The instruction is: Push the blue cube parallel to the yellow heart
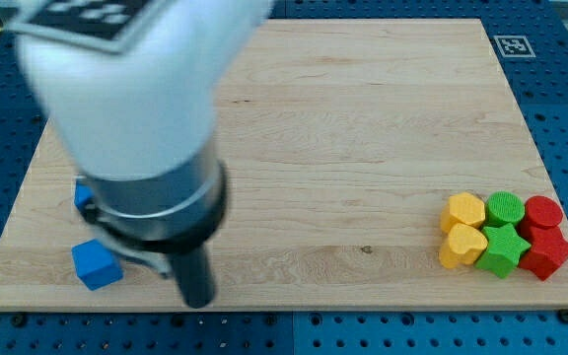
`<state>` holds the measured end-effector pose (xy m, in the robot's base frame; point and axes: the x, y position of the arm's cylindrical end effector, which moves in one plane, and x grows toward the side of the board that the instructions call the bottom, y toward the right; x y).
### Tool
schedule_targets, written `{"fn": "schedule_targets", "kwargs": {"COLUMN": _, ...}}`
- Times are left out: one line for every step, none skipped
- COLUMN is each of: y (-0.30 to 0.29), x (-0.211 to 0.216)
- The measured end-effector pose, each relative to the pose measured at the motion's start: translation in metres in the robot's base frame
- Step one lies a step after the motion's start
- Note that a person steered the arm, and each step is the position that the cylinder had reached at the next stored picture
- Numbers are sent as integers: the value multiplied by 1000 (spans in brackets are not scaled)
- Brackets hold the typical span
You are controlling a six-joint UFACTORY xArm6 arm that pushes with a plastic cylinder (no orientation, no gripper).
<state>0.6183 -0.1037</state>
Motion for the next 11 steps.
{"fn": "schedule_targets", "kwargs": {"y": -53, "x": 1}}
{"fn": "schedule_targets", "kwargs": {"y": -111, "x": 0}}
{"fn": "schedule_targets", "kwargs": {"y": -175, "x": -3}}
{"fn": "schedule_targets", "kwargs": {"y": -167, "x": -26}}
{"fn": "schedule_targets", "kwargs": {"y": -130, "x": -45}}
{"fn": "schedule_targets", "kwargs": {"y": -110, "x": -35}}
{"fn": "schedule_targets", "kwargs": {"y": -109, "x": -31}}
{"fn": "schedule_targets", "kwargs": {"y": -99, "x": -28}}
{"fn": "schedule_targets", "kwargs": {"y": -75, "x": -28}}
{"fn": "schedule_targets", "kwargs": {"y": -66, "x": -23}}
{"fn": "schedule_targets", "kwargs": {"y": -39, "x": -15}}
